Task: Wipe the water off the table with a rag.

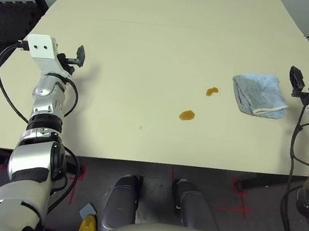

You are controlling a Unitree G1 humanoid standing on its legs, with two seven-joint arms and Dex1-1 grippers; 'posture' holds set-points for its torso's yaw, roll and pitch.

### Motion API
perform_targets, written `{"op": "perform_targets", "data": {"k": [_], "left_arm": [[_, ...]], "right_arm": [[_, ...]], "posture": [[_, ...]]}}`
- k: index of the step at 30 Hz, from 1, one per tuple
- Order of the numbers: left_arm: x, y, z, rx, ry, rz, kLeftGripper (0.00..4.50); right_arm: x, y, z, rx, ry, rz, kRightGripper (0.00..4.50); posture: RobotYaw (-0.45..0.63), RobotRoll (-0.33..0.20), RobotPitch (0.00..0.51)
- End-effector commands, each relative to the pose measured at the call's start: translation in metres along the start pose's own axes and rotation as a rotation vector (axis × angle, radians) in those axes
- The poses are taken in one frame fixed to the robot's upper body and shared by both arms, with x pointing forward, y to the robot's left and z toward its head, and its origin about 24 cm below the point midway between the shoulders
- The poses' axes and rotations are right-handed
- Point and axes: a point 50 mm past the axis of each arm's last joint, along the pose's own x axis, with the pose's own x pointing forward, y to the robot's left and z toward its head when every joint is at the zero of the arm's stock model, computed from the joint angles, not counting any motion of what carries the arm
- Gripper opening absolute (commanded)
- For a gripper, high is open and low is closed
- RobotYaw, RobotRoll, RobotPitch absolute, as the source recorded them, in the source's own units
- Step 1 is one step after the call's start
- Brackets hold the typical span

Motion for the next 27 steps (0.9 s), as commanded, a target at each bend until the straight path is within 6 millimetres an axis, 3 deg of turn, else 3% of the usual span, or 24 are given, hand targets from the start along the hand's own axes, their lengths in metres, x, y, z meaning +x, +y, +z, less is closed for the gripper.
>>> {"op": "perform_targets", "data": {"k": [1, 7, 11, 20, 27], "left_arm": [[0.000, -0.002, 0.001, 0.015, 0.000, -0.005, 4.50], [0.003, -0.007, 0.005, 0.004, -0.011, -0.059, 4.50], [0.005, -0.022, 0.011, -0.032, -0.028, -0.210, 4.50], [-0.002, -0.059, 0.024, -0.035, -0.049, -0.654, 4.50], [-0.030, -0.084, 0.022, -0.070, 0.056, -1.103, 4.50]], "right_arm": [[-0.002, -0.001, -0.002, -0.026, 0.014, 0.008, 4.46], [0.001, 0.002, 0.001, -0.027, 0.014, 0.014, 4.46], [0.003, 0.003, 0.001, -0.025, 0.014, 0.015, 4.46], [0.005, 0.004, 0.003, -0.027, 0.011, 0.016, 4.46], [0.007, 0.003, 0.006, -0.029, 0.010, 0.014, 4.46]], "posture": [[-0.13, 0.000, 0.151], [-0.13, 0.000, 0.155], [-0.13, 0.000, 0.156], [-0.15, 0.000, 0.145], [-0.15, 0.000, 0.131]]}}
